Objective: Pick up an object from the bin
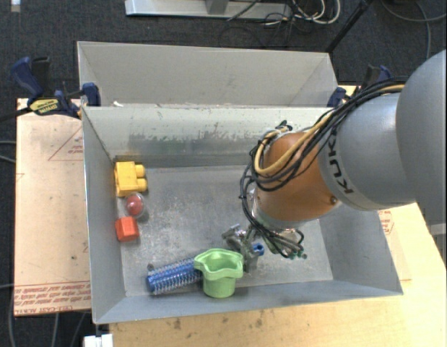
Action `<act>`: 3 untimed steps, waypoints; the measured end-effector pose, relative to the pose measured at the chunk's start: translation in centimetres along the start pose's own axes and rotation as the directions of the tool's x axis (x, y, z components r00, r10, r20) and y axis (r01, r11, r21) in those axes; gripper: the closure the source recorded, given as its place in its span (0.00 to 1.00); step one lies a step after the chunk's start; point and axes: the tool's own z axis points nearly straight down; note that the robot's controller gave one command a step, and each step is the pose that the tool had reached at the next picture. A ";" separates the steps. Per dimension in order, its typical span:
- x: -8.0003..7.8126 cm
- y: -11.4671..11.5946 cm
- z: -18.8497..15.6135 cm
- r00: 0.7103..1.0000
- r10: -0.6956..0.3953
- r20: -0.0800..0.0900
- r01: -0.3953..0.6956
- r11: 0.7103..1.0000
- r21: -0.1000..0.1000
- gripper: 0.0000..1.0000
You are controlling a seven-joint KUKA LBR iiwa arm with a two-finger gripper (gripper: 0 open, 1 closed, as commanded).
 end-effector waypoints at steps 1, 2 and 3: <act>2.2 -0.9 -24.6 1.000 -0.009 0.006 0.009 1.000 0.003 1.00; 3.7 -1.6 -15.6 0.992 0.125 -0.012 -0.125 0.992 -0.002 1.00; 3.5 -1.6 -15.9 0.992 0.124 -0.005 -0.124 0.992 -0.001 0.00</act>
Offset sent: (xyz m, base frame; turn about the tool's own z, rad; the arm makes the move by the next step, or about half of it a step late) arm -0.0201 -0.0174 0.2408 -0.0122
